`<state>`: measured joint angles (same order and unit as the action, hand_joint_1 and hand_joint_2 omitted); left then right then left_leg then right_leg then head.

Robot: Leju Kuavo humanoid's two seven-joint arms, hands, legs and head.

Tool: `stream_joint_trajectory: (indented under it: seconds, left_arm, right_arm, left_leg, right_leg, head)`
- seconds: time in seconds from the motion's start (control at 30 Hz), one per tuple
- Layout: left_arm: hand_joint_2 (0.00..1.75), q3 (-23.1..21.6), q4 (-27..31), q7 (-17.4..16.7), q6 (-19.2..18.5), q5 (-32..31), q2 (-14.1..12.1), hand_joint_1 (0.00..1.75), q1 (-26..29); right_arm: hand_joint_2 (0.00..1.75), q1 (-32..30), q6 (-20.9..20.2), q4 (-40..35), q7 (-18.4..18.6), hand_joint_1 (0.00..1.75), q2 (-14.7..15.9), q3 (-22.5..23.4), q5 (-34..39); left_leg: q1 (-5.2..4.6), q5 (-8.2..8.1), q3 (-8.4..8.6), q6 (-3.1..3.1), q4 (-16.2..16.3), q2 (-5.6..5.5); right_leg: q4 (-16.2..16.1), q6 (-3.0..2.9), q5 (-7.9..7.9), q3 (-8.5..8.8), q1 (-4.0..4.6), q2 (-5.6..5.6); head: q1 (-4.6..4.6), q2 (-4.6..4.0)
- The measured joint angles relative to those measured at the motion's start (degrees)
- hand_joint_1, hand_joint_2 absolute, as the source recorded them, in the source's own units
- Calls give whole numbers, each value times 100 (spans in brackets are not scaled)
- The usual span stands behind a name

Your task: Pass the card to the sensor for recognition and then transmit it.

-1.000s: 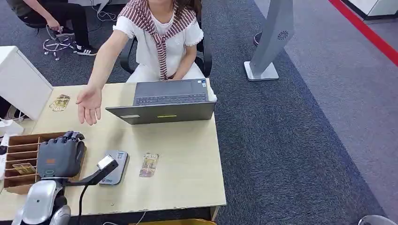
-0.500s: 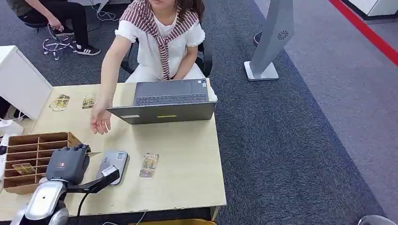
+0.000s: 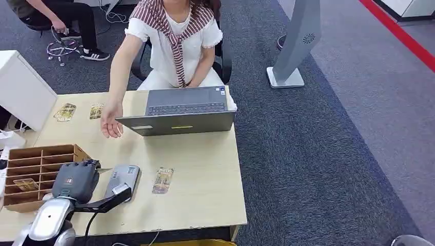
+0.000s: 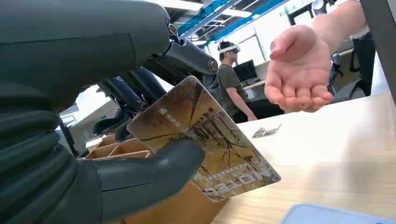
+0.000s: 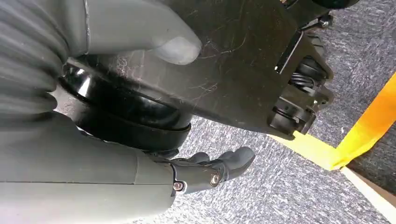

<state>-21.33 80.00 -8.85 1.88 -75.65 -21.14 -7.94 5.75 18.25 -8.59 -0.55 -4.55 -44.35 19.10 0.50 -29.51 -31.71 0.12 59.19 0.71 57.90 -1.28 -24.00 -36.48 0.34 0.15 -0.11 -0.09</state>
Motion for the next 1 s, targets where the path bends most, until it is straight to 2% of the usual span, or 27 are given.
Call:
stream_joint_trajectory:
  seconds: [0.37, 0.47, 0.73, 1.0]
  left_arm:
    - [175, -33, -120, 2, 15, 122, -24, 175, -7]
    - [175, -48, -146, 96, 111, 114, -13, 175, -31]
    - [175, -225, -216, 240, 400, -33, 138, 175, -98]
    - [175, -459, -343, 251, 426, -142, 278, 175, -100]
  right_arm:
    - [175, 0, -2, 0, 0, 0, 0, 0, 13]
    - [175, 3, -7, 0, 0, 0, 0, 0, 13]
    - [175, 14, -26, 0, 7, 0, 0, -9, 2]
    - [175, 23, -26, 0, 39, 0, -15, -26, -79]
  left_leg:
    - [0, 0, 0, 0, 0, 0]
    - [-1, 0, 0, 0, 0, -1]
    - [-1, 0, -1, 0, 0, -1]
    - [0, 0, -1, 0, 0, -1]
  right_leg:
    - [0, 0, 0, 0, 0, 0]
    - [0, 0, 0, 0, 0, -1]
    - [0, 0, 0, 0, 0, -1]
    - [0, 0, 0, 0, 0, 0]
  head:
    - [2, 0]
    - [2, 0]
    - [0, 0]
    - [0, 2]
